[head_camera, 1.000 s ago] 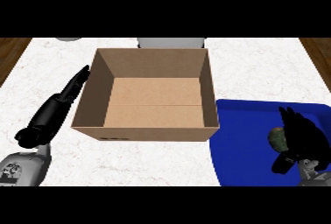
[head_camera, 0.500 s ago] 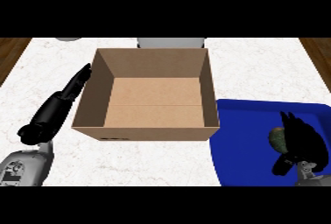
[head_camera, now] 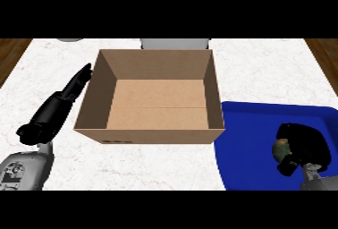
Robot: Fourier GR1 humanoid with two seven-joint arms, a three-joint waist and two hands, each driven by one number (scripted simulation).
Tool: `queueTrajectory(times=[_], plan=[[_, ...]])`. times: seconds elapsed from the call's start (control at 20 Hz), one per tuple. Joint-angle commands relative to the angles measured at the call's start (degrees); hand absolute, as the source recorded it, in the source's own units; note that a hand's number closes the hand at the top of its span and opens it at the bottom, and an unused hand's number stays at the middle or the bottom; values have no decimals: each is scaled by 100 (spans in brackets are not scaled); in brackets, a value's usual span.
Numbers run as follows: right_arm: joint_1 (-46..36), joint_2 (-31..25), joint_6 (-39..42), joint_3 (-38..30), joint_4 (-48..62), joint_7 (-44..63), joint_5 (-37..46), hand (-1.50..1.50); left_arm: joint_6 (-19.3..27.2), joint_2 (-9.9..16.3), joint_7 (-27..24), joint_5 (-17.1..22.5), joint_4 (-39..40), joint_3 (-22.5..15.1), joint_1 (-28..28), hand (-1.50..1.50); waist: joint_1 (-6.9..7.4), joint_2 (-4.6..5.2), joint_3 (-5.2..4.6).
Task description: Pick the squash from the tray and place it in the cardboard box
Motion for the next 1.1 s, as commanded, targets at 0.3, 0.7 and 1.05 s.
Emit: queueTrajectory(times=[0.3, 0.7, 1.05], plan=[[-279, 73, -930, 75, 112, -516, 865, 150, -166, -53, 285, -12, -485, 13, 282, 0, 33, 4, 24], [-1371, 2113, 12, 3728, -973, -2549, 737, 150, -393, -219, -188, -100, 95, -389, -345, 0, 1092, 140, 18], [-2361, 2585, -109, 5259, -1576, -2073, 261, 150, -232, -248, 20, -170, 193, -211, -304, 0, 441, 22, 15]])
